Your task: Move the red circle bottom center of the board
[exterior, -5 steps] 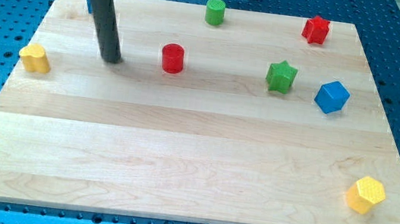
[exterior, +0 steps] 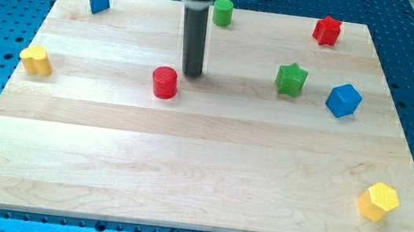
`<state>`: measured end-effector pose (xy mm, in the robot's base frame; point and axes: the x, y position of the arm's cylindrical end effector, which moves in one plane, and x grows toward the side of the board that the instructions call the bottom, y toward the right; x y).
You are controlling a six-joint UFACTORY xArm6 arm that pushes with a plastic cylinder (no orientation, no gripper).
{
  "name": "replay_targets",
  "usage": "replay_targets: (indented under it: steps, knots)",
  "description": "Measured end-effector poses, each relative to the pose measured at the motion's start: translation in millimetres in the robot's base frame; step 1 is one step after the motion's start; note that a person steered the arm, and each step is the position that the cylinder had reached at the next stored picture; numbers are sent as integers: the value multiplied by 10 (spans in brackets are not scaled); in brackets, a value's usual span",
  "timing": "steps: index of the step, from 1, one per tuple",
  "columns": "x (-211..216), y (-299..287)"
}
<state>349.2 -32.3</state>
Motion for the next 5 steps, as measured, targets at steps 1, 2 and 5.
replay_targets:
  steps: [1, 2, 5]
  knots:
    - [244, -499]
    - [741, -628]
    - [669, -211]
